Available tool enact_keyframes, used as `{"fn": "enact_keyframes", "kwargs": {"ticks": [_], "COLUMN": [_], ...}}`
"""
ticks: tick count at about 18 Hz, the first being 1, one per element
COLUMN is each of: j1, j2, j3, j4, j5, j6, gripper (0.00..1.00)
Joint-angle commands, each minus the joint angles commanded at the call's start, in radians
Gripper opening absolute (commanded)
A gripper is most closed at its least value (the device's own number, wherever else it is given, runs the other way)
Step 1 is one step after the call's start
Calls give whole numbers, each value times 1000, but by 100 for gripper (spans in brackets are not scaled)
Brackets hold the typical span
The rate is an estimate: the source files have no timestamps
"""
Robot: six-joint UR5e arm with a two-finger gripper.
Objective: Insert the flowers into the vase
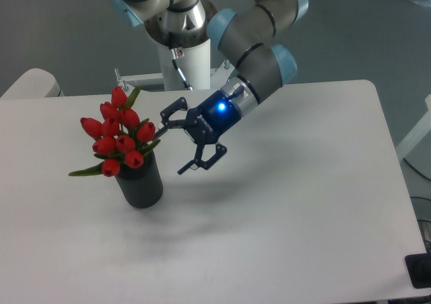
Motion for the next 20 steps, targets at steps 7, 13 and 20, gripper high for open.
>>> {"fn": "enact_keyframes", "kwargs": {"ticks": [7, 13, 20], "j1": [101, 111, 95], "j2": [-51, -130, -196], "j3": [116, 282, 487], "j4": [-2, -2, -21], "j5": [95, 339, 711], "j6": [-9, -20, -18], "gripper": [100, 100, 100]}}
